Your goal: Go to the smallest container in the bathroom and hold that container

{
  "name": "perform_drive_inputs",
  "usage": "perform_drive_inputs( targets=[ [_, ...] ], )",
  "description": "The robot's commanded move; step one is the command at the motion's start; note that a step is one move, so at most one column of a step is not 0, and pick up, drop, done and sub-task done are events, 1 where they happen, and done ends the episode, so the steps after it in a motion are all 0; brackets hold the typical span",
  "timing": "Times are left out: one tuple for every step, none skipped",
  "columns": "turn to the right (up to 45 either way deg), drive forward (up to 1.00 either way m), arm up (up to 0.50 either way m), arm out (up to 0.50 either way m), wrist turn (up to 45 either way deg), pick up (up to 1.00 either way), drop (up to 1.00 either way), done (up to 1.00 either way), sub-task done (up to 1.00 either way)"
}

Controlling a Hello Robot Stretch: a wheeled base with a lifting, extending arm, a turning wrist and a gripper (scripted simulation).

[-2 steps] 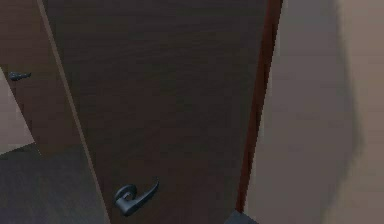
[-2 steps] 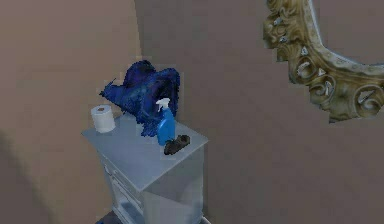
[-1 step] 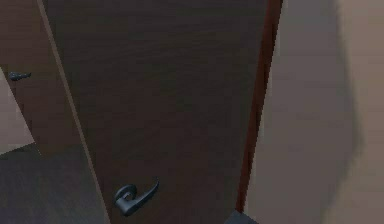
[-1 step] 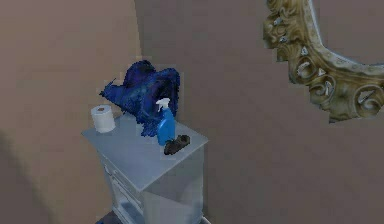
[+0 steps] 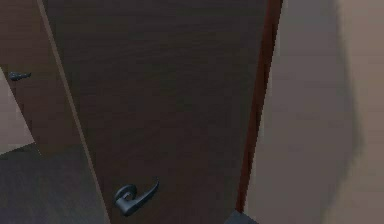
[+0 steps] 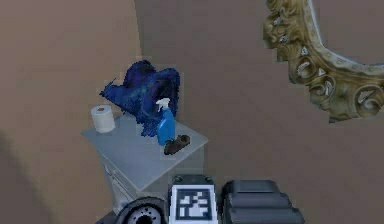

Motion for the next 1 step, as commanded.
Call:
perform_drive_inputs(
  targets=[
    [0.0,0.0,0.0,0.48,0.0,0.0,0.0,0.0,0.0]
  ],
)
